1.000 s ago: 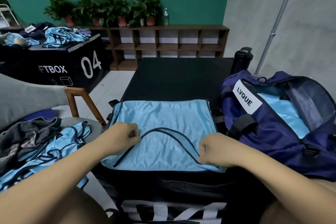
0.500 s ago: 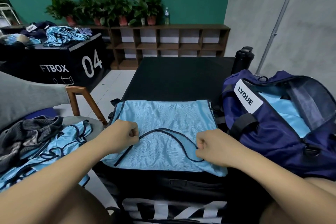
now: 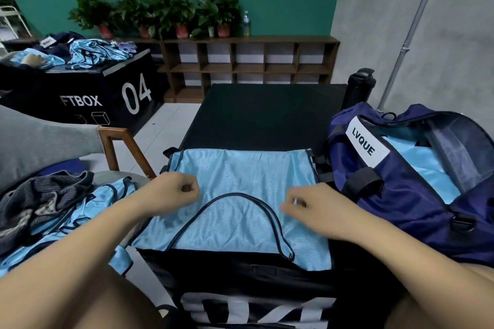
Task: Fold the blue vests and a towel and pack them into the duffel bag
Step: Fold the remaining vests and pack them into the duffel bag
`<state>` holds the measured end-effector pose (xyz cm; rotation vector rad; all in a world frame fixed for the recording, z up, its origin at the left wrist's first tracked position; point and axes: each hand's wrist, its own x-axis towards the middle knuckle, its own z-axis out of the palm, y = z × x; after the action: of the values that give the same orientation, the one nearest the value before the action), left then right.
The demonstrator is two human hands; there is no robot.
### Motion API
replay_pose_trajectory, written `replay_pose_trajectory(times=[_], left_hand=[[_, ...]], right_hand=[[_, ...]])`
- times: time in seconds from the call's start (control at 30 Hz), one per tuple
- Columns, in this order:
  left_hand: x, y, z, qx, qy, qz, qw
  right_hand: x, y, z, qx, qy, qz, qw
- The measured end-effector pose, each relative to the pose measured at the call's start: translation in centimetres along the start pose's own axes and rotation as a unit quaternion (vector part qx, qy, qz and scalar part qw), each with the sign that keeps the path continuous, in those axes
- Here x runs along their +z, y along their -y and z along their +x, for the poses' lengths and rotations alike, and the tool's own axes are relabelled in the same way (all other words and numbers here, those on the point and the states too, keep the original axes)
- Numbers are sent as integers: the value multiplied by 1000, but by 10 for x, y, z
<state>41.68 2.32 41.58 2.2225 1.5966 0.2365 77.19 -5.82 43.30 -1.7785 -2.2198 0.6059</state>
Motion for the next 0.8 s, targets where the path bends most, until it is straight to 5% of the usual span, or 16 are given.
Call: replay_pose_trajectory(times=[0.1,0.27,0.53,0.7,0.8], left_hand=[[-10,3,14,-42,-106,-33,993],[-22,23,47,-131,-238,-49,961],[-22,43,92,-224,-163,-1,961],[-26,50,104,-247,-127,-62,958],[-31,54,107,-254,-144,-162,942]], right_hand=[[-6,-18,26,49,-102,-16,993],[-16,-39,65,123,-127,-135,975],[-33,-60,107,184,-88,-104,974],[-51,-69,125,179,-38,-39,982],[-58,-77,137,182,-100,40,977]])
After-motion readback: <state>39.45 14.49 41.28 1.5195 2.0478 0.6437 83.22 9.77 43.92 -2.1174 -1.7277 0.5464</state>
